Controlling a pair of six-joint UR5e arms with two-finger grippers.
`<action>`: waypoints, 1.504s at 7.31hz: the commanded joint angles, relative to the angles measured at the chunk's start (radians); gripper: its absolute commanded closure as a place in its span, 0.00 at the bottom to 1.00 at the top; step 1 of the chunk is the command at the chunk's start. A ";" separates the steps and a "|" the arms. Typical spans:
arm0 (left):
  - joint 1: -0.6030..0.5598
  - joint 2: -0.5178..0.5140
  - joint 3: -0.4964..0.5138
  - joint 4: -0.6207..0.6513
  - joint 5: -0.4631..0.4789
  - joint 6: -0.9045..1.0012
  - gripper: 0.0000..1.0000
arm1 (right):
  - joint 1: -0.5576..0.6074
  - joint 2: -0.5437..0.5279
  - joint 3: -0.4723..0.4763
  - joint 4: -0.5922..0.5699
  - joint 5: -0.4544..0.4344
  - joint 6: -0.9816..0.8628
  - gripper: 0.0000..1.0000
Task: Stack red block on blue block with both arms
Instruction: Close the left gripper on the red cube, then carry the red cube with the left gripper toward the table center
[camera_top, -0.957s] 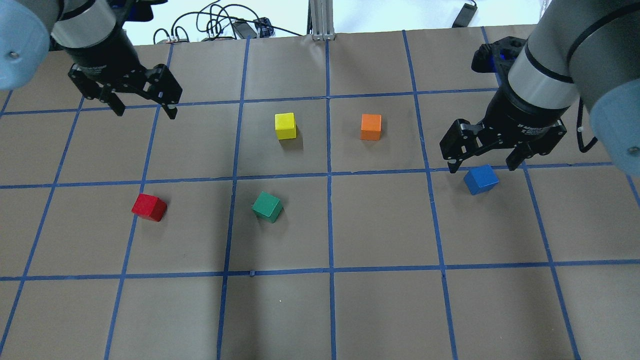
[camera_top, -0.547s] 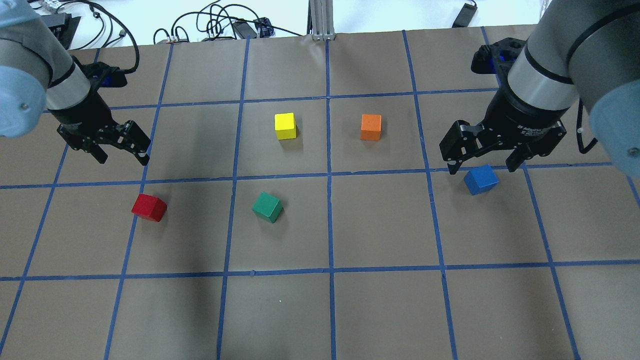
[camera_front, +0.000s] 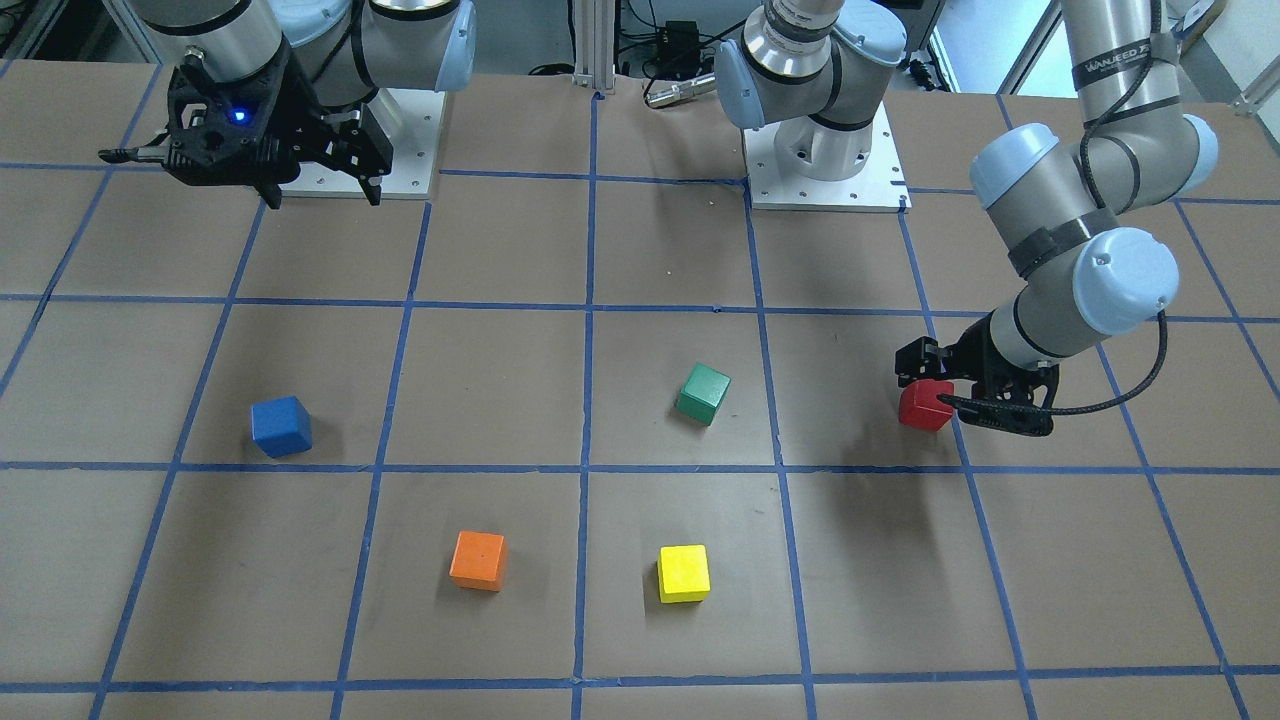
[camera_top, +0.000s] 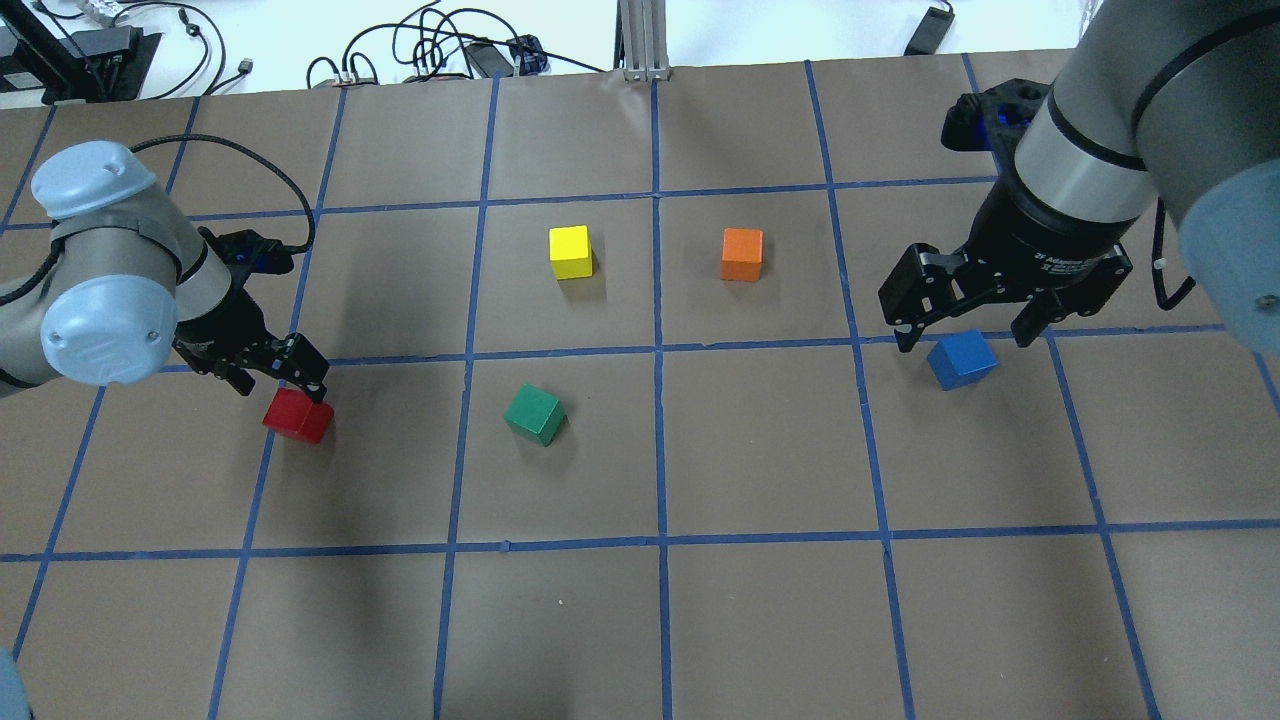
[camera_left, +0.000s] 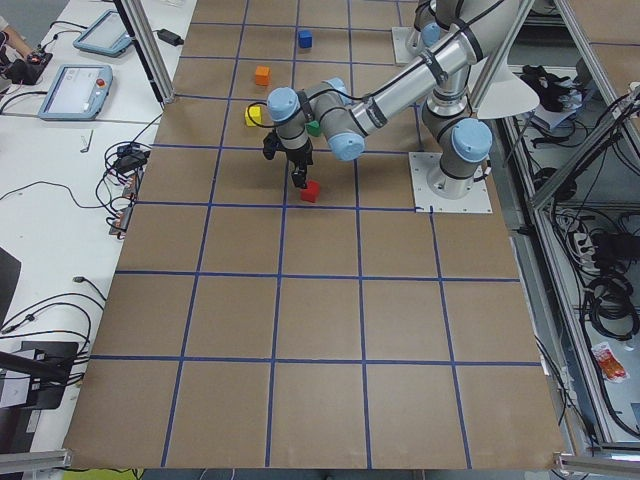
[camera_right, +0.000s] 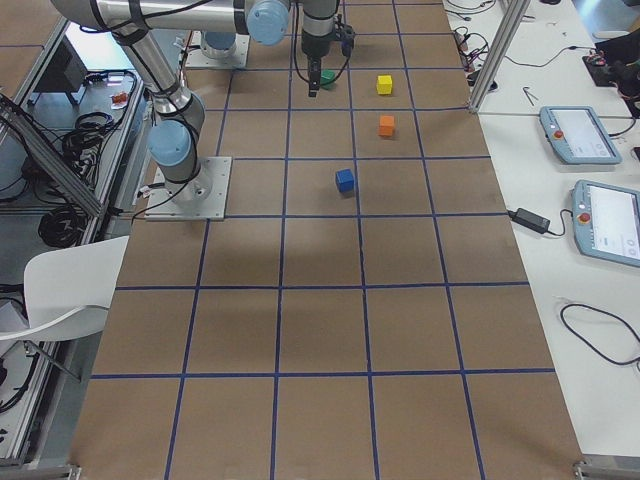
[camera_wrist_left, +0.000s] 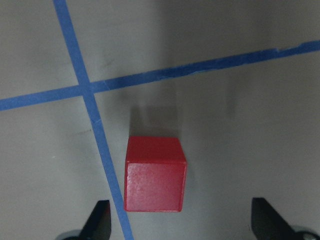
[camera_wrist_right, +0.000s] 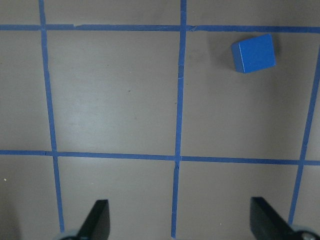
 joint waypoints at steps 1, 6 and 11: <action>0.033 -0.045 -0.035 0.095 -0.006 0.043 0.00 | 0.000 -0.002 0.000 0.002 0.000 0.001 0.00; 0.001 -0.024 -0.013 0.111 -0.070 -0.022 0.95 | 0.000 -0.002 0.000 0.002 0.000 0.000 0.00; -0.564 -0.024 0.150 0.105 -0.089 -0.644 0.91 | -0.002 0.002 0.002 -0.004 0.000 -0.002 0.00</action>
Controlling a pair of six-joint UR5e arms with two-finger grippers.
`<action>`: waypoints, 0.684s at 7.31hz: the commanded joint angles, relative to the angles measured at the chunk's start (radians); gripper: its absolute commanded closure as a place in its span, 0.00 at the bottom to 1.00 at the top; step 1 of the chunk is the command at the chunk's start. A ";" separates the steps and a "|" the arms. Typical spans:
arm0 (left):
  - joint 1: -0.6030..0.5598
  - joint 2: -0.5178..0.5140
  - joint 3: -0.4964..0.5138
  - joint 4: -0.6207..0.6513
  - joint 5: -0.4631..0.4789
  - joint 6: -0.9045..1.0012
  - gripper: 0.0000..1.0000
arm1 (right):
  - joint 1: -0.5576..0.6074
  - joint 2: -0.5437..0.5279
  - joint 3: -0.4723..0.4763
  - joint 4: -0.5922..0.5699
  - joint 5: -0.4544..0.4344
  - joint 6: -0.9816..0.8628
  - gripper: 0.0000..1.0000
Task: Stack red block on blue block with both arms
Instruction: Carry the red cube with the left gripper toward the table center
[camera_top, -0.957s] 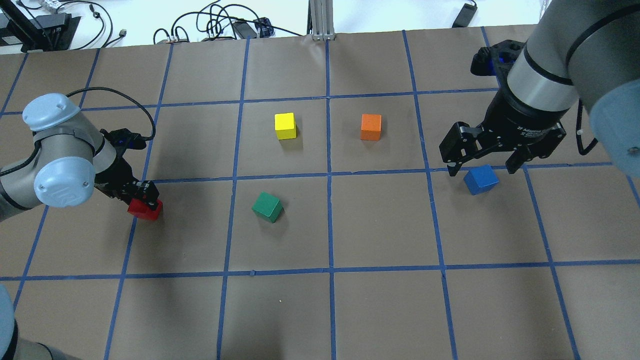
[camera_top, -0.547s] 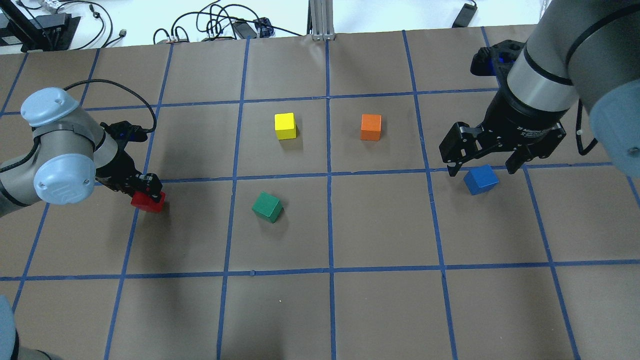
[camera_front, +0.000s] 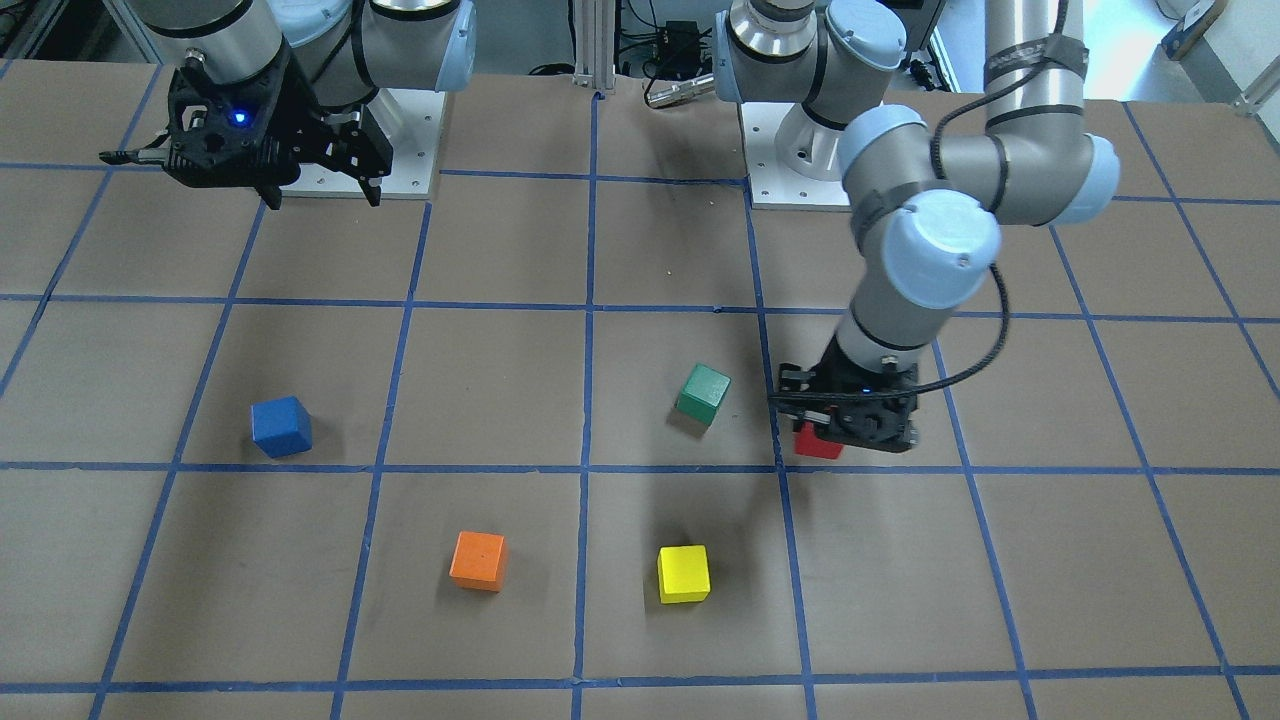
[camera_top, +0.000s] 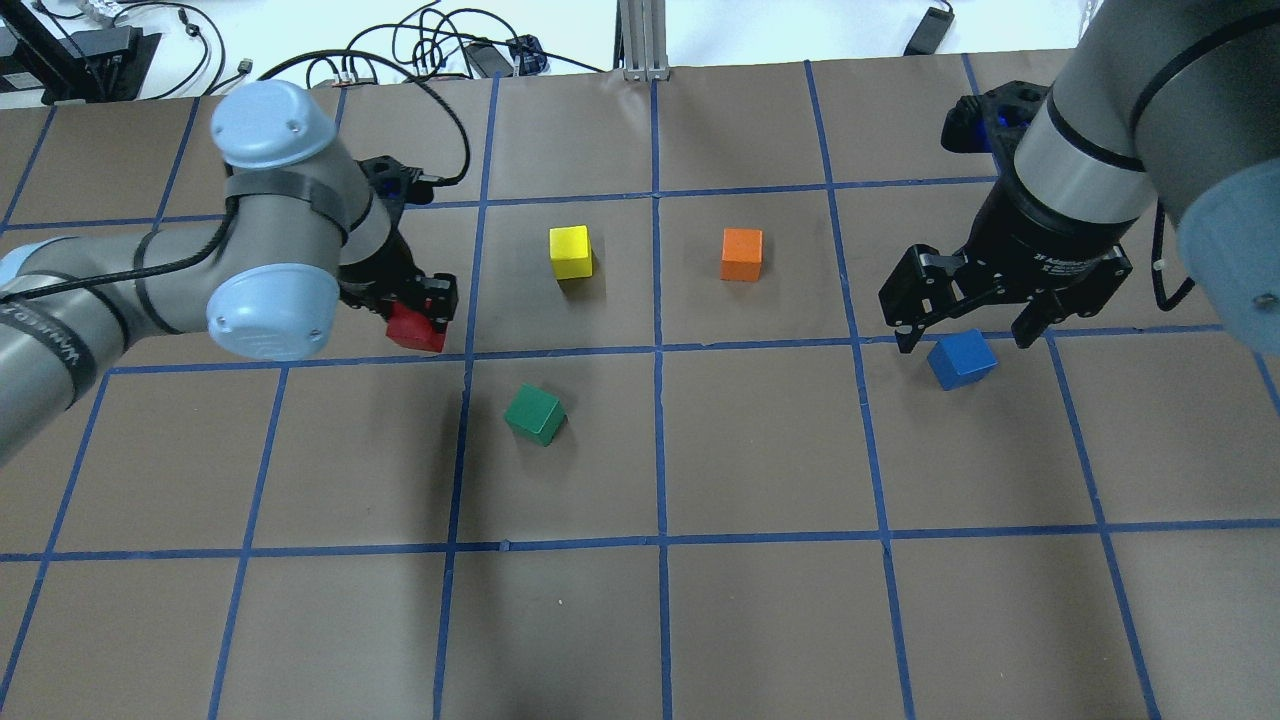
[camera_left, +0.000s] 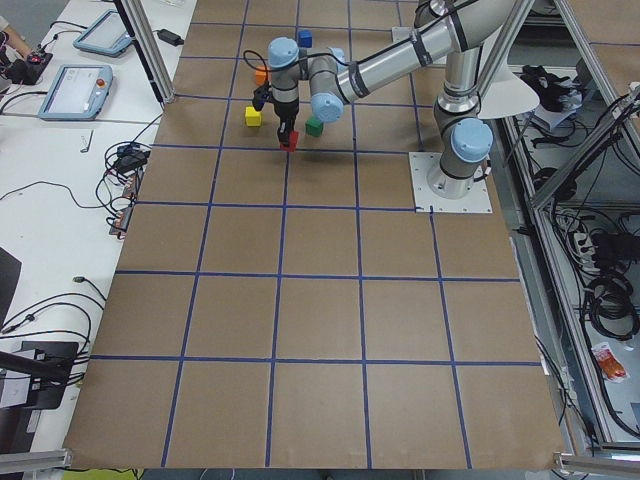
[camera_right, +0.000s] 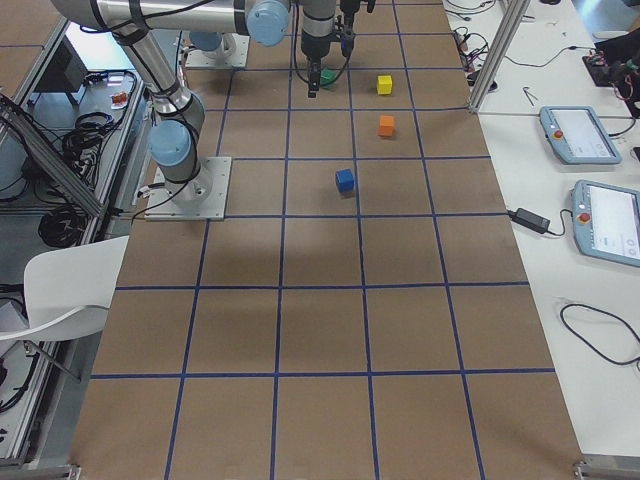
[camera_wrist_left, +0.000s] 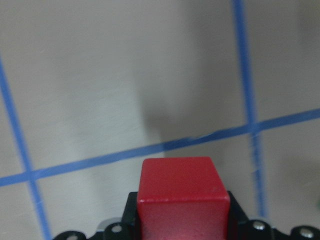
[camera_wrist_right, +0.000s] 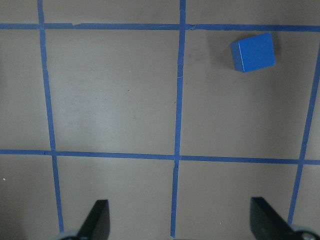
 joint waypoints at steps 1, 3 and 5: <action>-0.228 -0.043 0.045 0.017 -0.059 -0.253 0.91 | 0.000 0.001 0.000 -0.003 0.000 0.000 0.00; -0.275 -0.128 0.080 0.078 -0.100 -0.346 0.92 | -0.002 0.001 0.000 -0.002 0.000 0.001 0.00; -0.292 -0.213 0.094 0.155 -0.108 -0.374 0.91 | -0.002 -0.001 0.000 0.001 0.000 0.001 0.00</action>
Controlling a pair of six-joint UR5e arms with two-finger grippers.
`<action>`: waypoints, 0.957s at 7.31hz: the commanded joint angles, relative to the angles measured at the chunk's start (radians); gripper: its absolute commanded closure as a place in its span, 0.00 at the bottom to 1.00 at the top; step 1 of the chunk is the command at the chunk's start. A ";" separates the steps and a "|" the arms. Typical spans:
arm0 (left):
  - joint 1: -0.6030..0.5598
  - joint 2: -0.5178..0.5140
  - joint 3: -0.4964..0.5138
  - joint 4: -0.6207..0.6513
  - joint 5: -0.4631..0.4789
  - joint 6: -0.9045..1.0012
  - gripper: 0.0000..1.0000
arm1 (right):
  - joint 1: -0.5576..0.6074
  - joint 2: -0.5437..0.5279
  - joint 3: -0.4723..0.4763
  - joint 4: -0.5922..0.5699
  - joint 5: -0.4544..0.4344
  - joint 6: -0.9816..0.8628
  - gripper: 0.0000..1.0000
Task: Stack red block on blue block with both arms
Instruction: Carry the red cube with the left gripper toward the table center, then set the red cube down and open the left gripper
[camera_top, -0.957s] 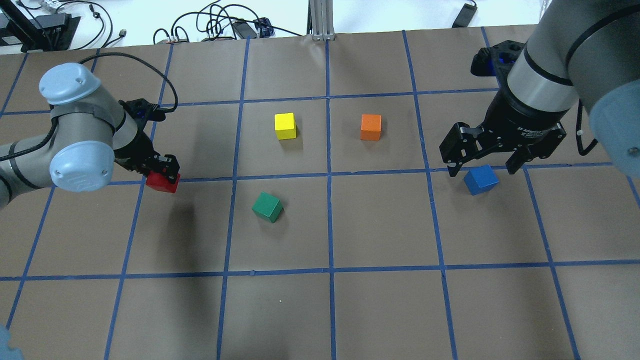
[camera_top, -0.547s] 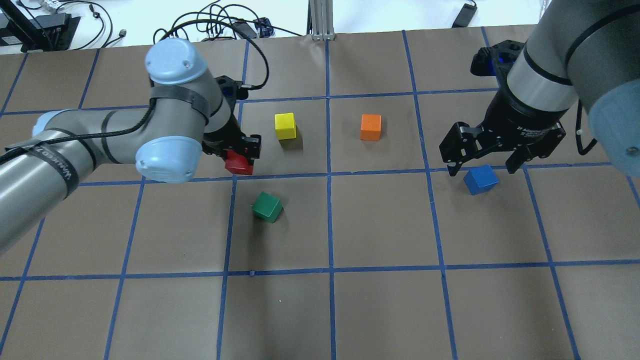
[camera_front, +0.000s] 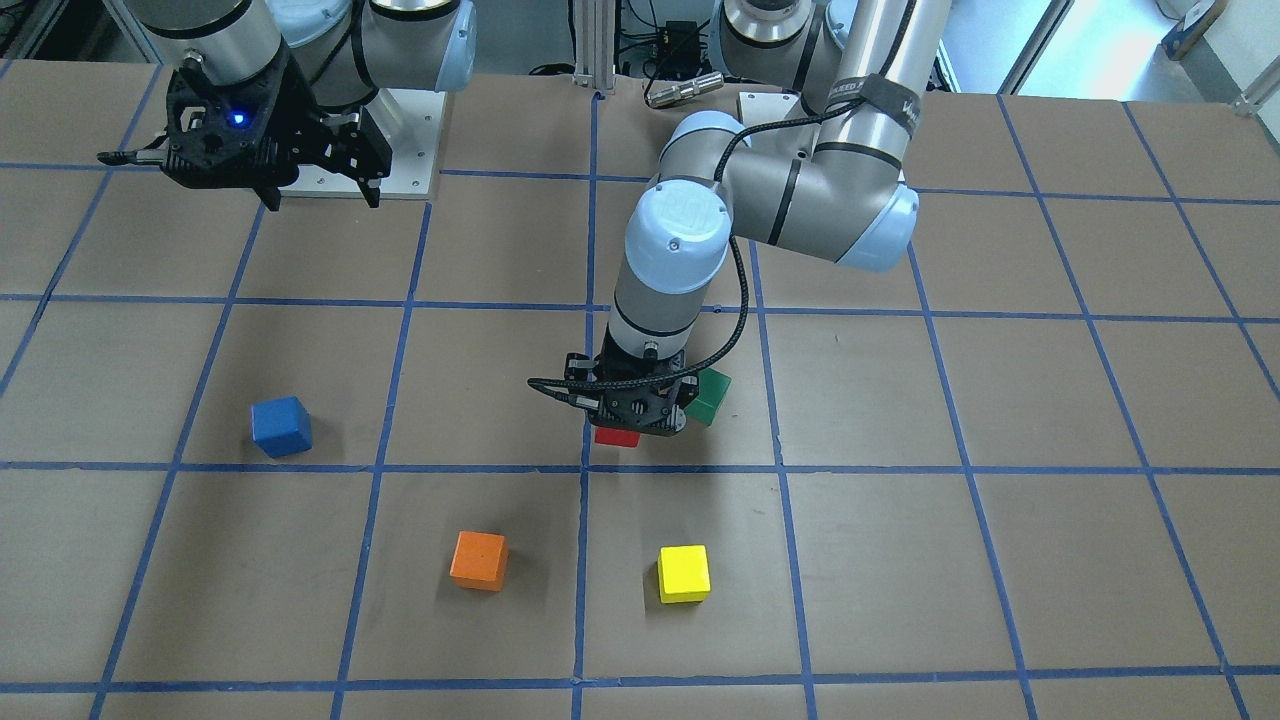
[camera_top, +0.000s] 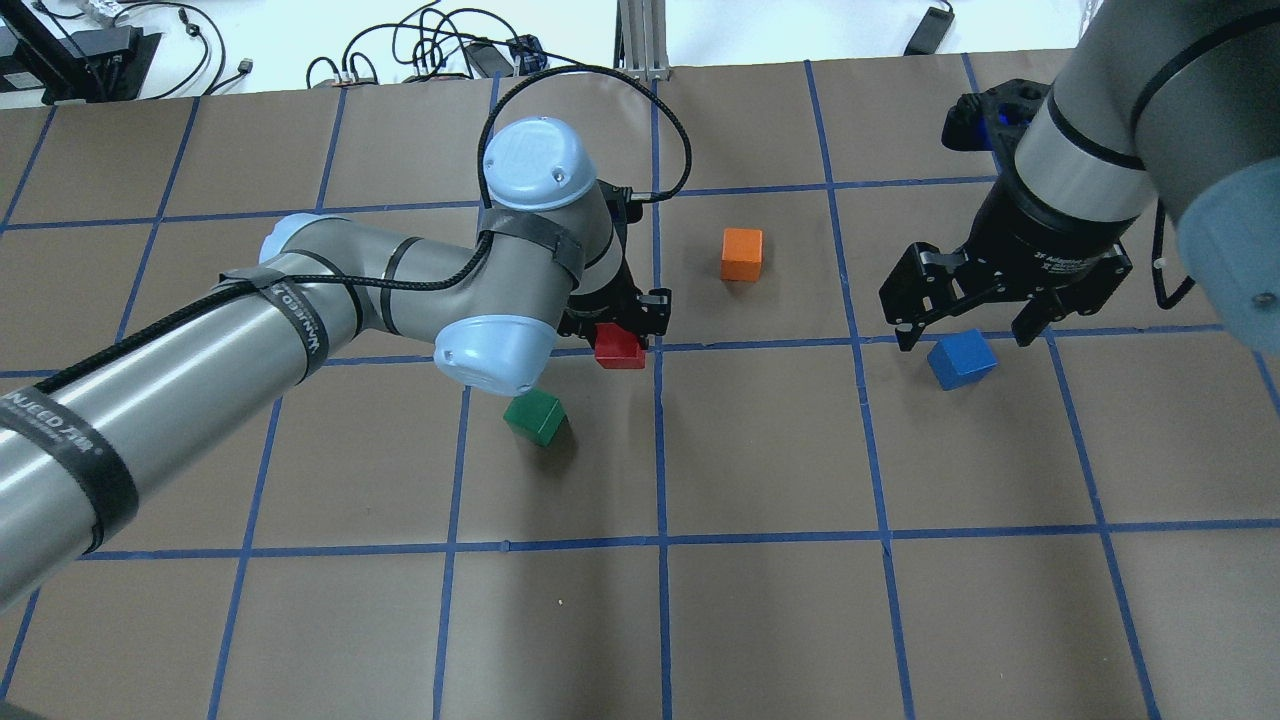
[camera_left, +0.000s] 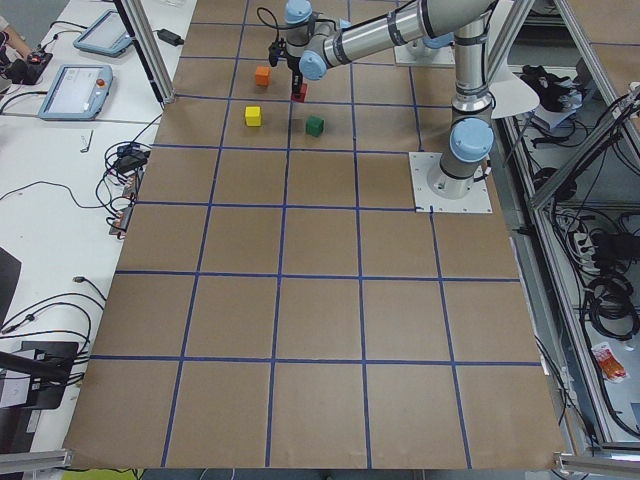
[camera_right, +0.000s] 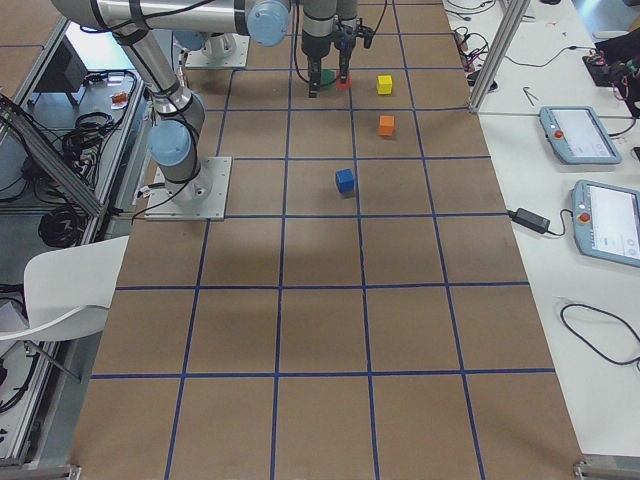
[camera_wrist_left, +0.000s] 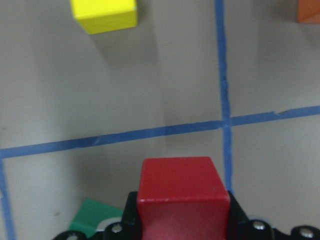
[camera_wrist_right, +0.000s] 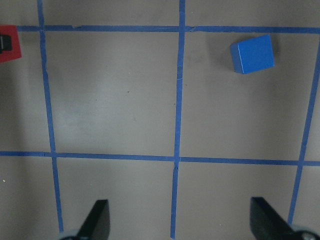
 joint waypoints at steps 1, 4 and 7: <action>-0.013 -0.081 0.028 0.073 -0.005 -0.014 0.51 | 0.001 -0.001 0.000 0.009 0.000 -0.001 0.00; 0.008 -0.019 0.057 0.069 -0.005 -0.005 0.00 | 0.003 0.005 -0.002 -0.011 -0.002 0.002 0.00; 0.161 0.156 0.101 -0.202 -0.010 0.180 0.00 | 0.006 0.020 0.000 -0.023 0.023 0.021 0.00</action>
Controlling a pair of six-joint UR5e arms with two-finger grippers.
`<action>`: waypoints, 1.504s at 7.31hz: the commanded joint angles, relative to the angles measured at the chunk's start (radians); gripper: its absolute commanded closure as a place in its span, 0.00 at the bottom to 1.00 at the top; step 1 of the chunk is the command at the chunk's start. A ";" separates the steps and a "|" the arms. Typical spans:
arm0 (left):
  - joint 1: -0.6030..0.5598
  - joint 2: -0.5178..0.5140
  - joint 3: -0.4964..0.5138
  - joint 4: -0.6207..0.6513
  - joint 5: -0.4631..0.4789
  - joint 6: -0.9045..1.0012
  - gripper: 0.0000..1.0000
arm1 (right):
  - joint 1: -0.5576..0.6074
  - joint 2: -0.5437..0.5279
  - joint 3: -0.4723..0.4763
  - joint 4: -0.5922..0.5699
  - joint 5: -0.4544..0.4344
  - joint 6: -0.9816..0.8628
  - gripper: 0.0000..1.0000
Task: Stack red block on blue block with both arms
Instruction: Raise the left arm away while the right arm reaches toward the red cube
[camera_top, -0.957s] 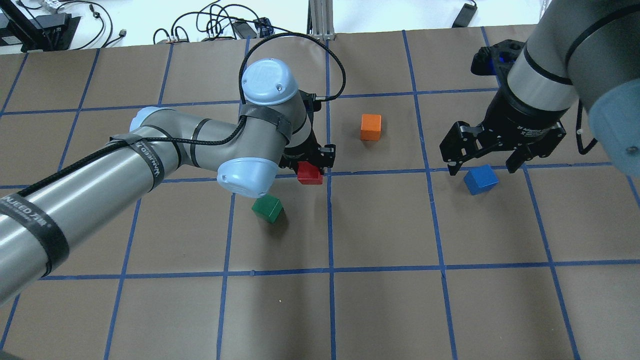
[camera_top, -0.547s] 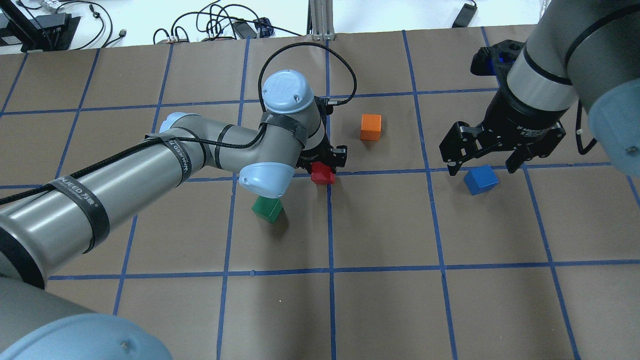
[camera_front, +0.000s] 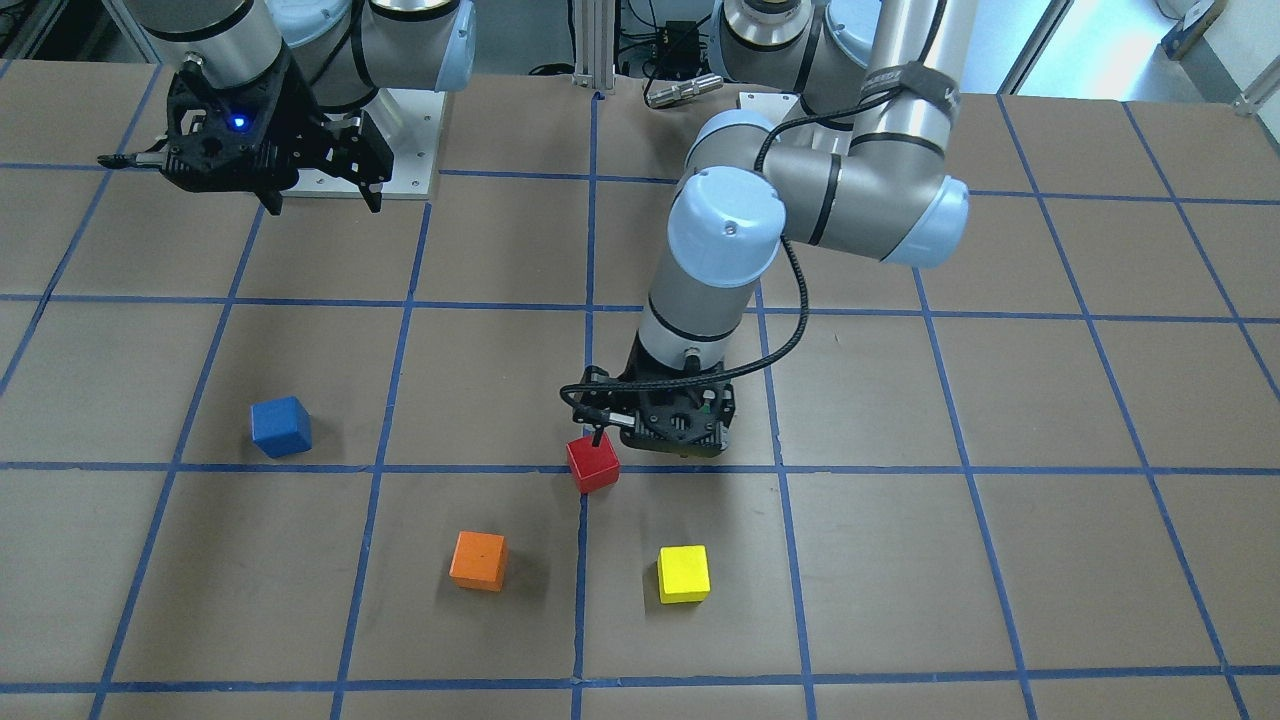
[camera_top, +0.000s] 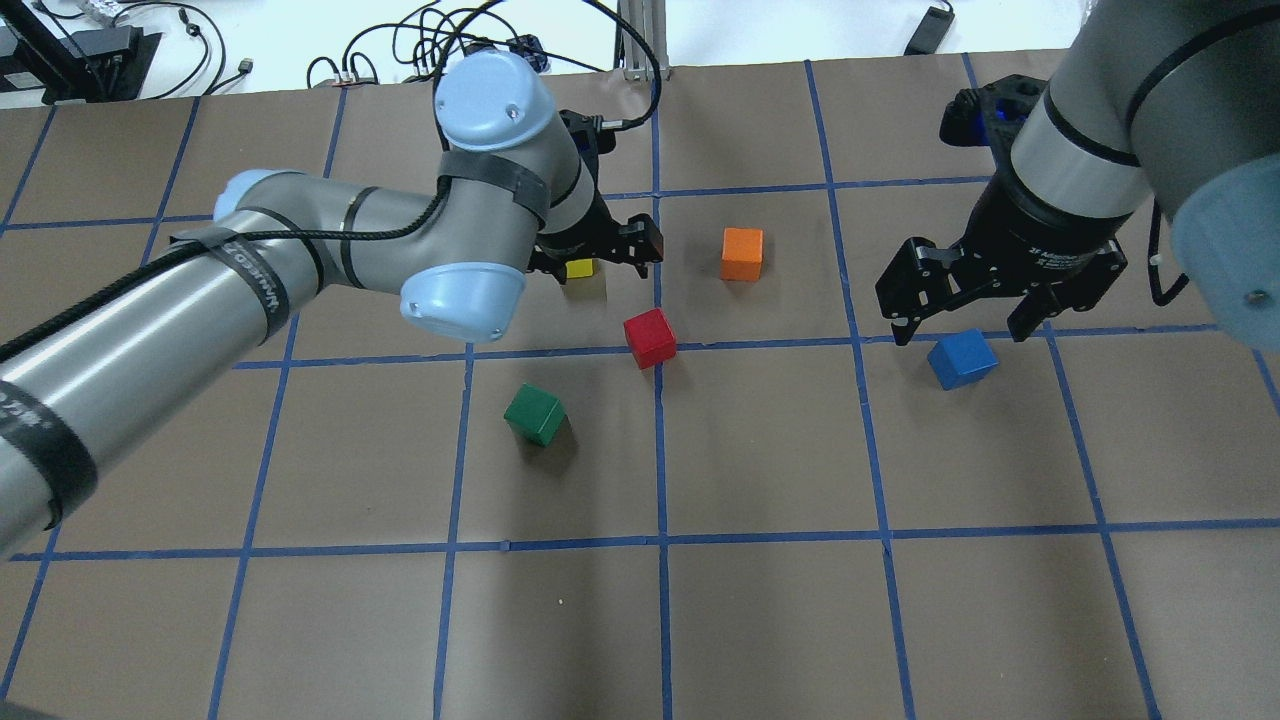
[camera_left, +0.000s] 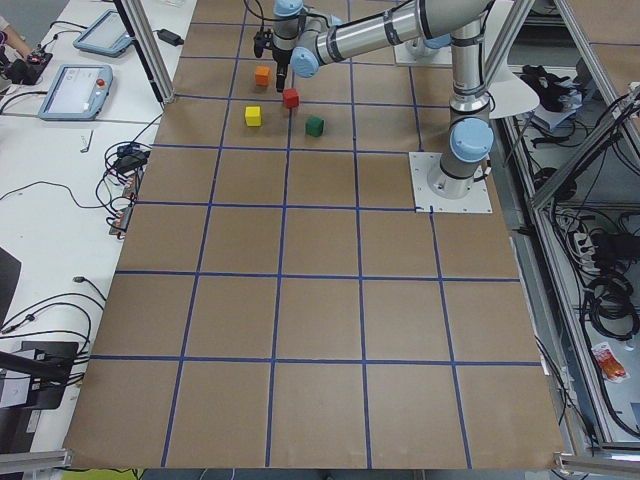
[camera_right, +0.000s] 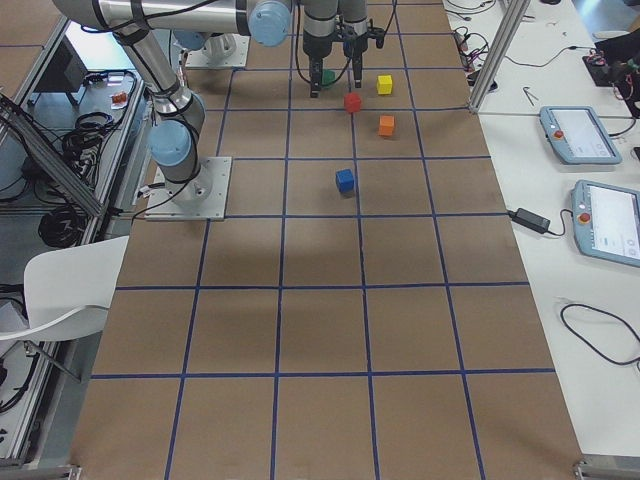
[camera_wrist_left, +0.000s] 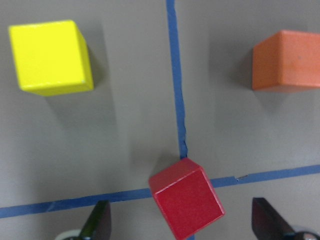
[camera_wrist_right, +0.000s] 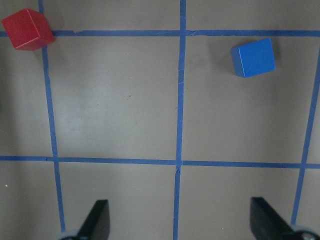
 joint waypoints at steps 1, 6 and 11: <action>0.144 0.153 0.024 -0.293 0.006 0.260 0.00 | 0.001 0.044 0.013 -0.028 0.013 0.003 0.00; 0.232 0.309 0.184 -0.612 0.064 0.409 0.00 | 0.125 0.302 0.009 -0.479 -0.004 0.170 0.00; 0.212 0.275 0.205 -0.626 0.073 0.374 0.00 | 0.322 0.556 -0.109 -0.646 0.010 0.376 0.00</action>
